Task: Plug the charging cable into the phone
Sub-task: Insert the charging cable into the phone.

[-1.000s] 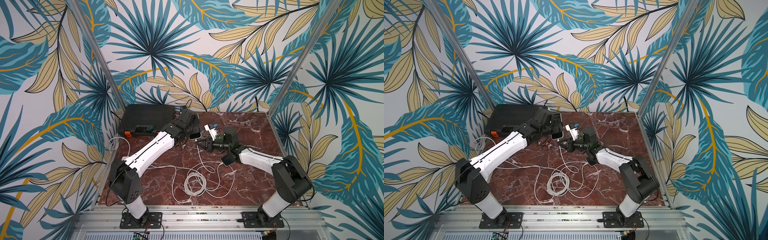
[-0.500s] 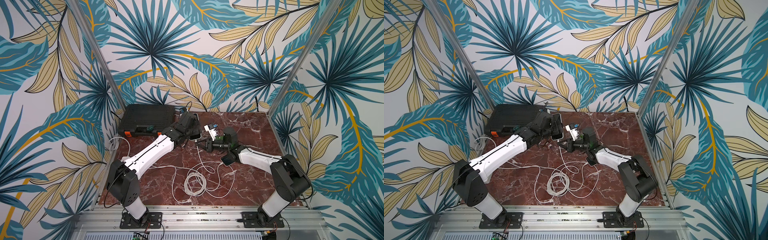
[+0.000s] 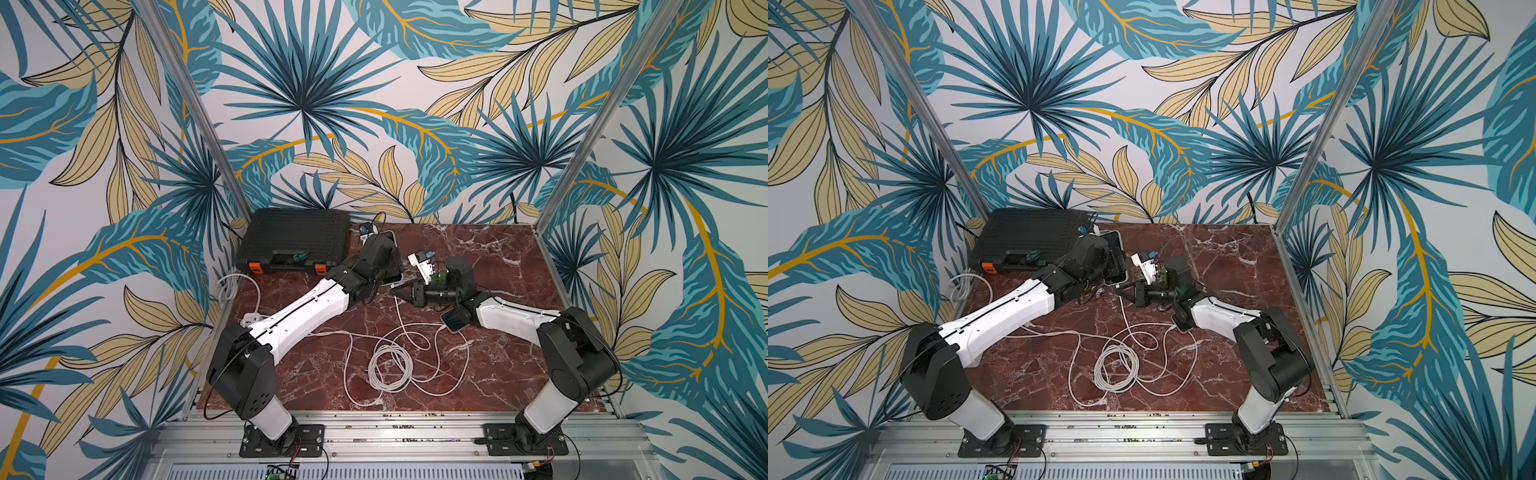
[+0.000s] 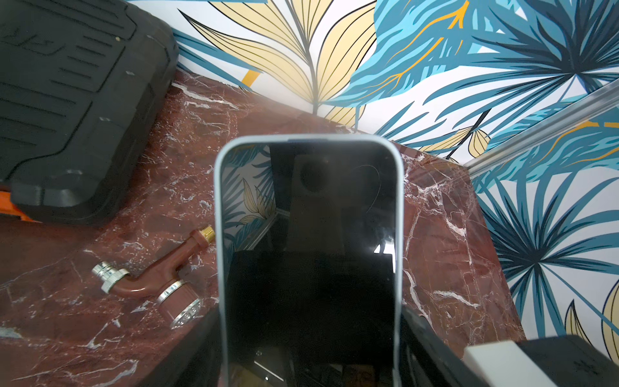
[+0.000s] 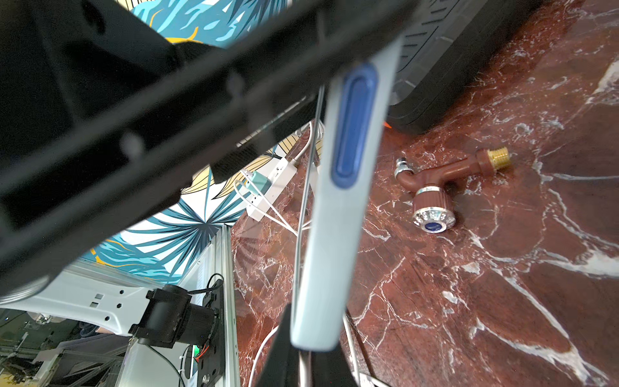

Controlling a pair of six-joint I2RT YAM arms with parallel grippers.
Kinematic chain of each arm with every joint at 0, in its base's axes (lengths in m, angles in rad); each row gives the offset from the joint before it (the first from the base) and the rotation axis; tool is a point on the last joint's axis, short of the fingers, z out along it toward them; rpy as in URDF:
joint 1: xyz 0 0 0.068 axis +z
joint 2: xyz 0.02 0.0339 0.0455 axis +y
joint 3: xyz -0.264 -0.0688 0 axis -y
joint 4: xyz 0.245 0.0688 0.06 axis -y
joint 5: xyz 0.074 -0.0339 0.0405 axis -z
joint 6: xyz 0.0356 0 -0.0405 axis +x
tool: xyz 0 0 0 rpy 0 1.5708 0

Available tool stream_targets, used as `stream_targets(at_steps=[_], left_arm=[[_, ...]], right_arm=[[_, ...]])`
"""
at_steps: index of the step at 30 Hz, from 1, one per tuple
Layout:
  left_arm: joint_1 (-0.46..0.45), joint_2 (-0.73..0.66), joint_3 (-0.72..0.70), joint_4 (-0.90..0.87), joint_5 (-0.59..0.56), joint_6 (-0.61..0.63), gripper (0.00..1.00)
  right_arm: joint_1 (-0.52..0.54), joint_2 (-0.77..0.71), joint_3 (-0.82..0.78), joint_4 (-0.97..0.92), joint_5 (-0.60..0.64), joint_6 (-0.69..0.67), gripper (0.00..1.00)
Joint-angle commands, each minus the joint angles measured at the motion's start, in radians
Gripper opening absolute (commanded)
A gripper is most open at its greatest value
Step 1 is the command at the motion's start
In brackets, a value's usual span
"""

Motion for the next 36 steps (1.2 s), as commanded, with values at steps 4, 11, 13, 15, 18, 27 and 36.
stream_targets(at_steps=[4, 11, 13, 15, 18, 27, 36], left_arm=[[-0.054, -0.005, -0.04, -0.125, 0.088, -0.028, 0.24], [-0.07, 0.018, -0.048, -0.132, 0.088, -0.046, 0.24], [-0.071, 0.02, -0.054, -0.128, 0.089, -0.049, 0.24], [-0.071, 0.021, -0.054, -0.13, 0.087, -0.048, 0.24], [-0.071, 0.022, -0.054, -0.132, 0.081, -0.049, 0.24], [-0.068, 0.025, -0.032, -0.144, 0.036, -0.061, 0.25], [0.058, 0.113, 0.132, -0.224, -0.02, -0.052, 0.31]], right_arm=[[-0.038, -0.005, 0.005, 0.194, 0.081, -0.024, 0.0], [-0.045, -0.002, 0.014, 0.217, 0.068, -0.041, 0.0], [-0.047, 0.003, 0.018, 0.219, 0.064, -0.043, 0.0], [-0.049, 0.007, 0.023, 0.219, 0.058, -0.046, 0.0], [-0.051, 0.011, 0.025, 0.22, 0.054, -0.053, 0.0], [-0.052, 0.01, 0.047, 0.154, 0.008, -0.109, 0.11], [-0.055, -0.114, -0.101, 0.108, -0.094, -0.205, 0.56]])
